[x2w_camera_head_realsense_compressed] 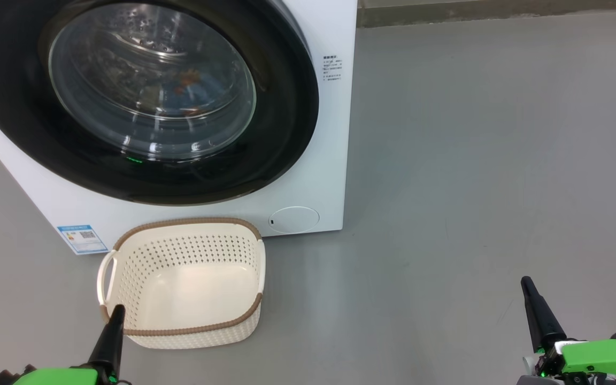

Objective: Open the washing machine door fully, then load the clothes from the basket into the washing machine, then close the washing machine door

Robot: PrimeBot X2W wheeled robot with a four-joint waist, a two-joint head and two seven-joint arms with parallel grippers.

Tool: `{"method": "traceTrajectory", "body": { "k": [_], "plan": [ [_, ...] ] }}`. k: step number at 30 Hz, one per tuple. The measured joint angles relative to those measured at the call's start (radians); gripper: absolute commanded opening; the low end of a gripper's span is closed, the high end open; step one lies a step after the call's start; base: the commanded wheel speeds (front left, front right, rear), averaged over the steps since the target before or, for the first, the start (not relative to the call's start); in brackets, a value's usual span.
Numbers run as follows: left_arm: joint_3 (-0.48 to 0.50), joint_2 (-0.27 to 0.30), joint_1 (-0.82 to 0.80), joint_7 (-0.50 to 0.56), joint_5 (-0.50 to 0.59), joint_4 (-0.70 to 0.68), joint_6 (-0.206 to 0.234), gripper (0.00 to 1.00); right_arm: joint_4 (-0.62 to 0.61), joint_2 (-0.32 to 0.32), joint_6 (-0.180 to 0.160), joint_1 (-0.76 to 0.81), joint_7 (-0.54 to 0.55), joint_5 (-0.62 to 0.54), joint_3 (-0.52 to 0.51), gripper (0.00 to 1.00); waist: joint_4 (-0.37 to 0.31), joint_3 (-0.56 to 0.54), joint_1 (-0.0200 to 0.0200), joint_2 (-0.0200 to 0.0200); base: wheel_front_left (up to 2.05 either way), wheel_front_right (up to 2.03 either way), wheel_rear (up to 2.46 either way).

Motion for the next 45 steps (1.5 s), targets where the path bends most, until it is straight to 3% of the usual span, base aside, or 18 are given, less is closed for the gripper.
{"method": "traceTrajectory", "body": {
  "k": [7,45],
  "plan": [
    [0.001,-0.002,-0.017,0.013,-0.058,0.003,0.0,0.0,-0.001,0.0,0.0,0.0,0.012,0.07,-0.009,0.0,-0.001,0.0,0.0,0.0,0.0,0.0,0.0],
    [0.001,-0.002,-0.017,0.013,-0.058,0.004,0.0,0.0,-0.001,0.0,0.0,0.0,0.012,0.07,-0.01,0.0,-0.001,0.0,0.0,0.0,0.0,0.0,0.0]
  ]
}}
